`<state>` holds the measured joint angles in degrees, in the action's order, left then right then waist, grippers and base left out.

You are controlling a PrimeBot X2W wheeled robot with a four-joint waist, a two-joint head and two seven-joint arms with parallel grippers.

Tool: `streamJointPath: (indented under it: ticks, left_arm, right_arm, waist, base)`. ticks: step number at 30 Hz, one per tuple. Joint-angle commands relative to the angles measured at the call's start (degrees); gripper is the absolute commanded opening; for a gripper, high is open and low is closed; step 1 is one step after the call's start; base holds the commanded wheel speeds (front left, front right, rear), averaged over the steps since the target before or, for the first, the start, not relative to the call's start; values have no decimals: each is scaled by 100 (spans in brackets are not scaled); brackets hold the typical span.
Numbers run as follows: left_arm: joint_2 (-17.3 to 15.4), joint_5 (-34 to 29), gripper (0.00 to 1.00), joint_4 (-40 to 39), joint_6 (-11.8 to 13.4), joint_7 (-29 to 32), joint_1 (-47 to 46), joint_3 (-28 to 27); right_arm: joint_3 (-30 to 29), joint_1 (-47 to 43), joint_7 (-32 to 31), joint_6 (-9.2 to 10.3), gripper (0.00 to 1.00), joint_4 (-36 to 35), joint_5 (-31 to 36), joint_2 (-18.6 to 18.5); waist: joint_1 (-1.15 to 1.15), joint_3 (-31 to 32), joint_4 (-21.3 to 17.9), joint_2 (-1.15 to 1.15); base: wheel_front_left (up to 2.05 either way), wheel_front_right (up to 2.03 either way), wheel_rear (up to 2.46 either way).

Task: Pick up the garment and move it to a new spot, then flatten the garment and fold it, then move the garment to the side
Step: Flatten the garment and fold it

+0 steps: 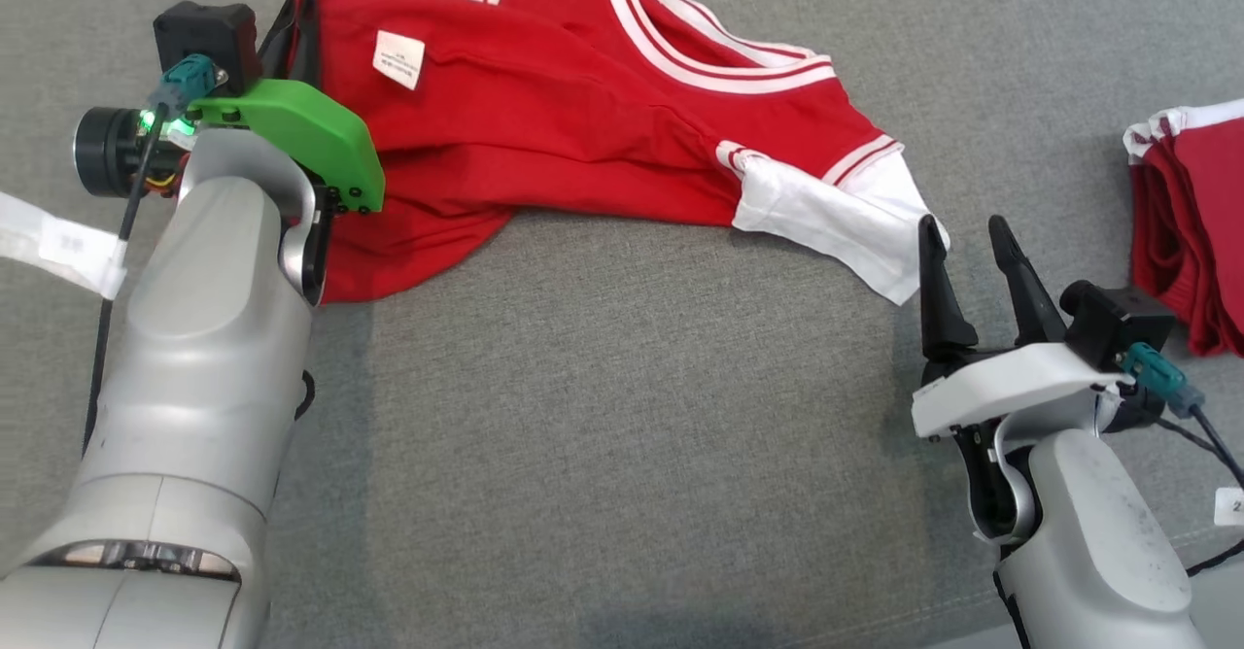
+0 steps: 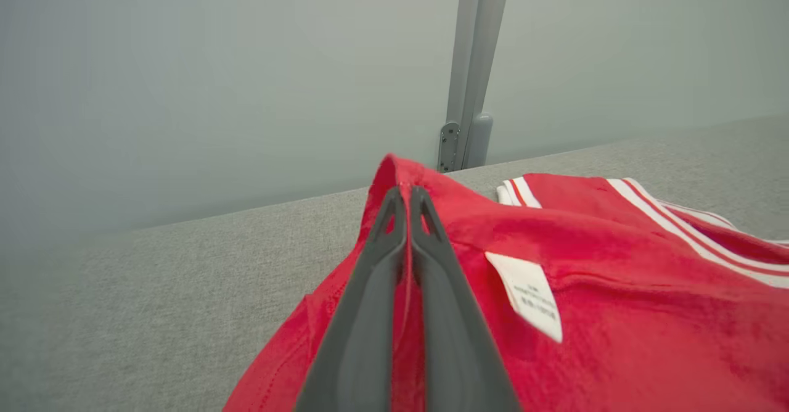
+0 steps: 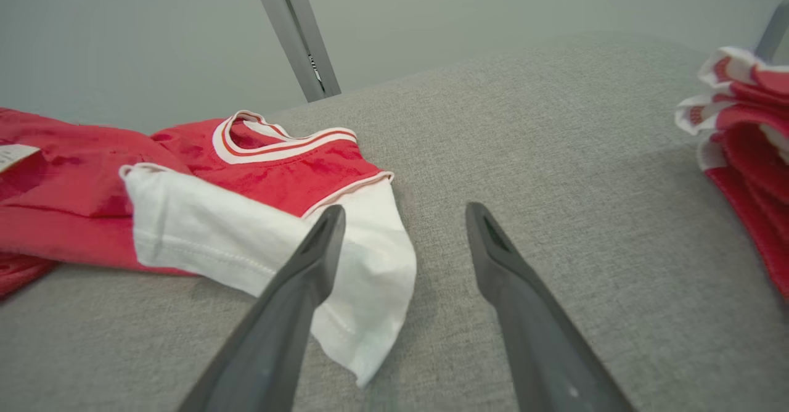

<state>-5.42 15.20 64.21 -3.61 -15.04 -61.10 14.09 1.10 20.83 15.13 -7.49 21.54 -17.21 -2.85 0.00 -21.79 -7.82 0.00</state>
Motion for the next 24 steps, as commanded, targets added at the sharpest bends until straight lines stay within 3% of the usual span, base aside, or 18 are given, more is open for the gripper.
streamJointPath:
  ticks: [1,11,15,24]
  left_arm:
    - [-39,53,0,-159,-2,-11,273,-49]
    - [-32,-38,0,-1665,64,-8,2209,-273]
    - [42,25,0,-1932,86,-8,3014,-327]
    - [162,177,0,-2590,429,-9,4774,-998]
  right_arm:
    - [-14,-144,0,0,100,48,-22,-14]
    - [-108,-816,0,0,100,307,-25,-13]
    - [-52,-1018,0,0,100,399,-14,-17]
    - [20,-1239,0,0,100,483,0,-14]
  waist:
    - [0,607,366,0]
    - [0,1663,796,0]
    - [0,1947,865,0]
    - [0,2273,841,0]
  base:
    - [0,0,0]
    - [0,0,0]
    - [0,0,0]
    - [0,0,0]
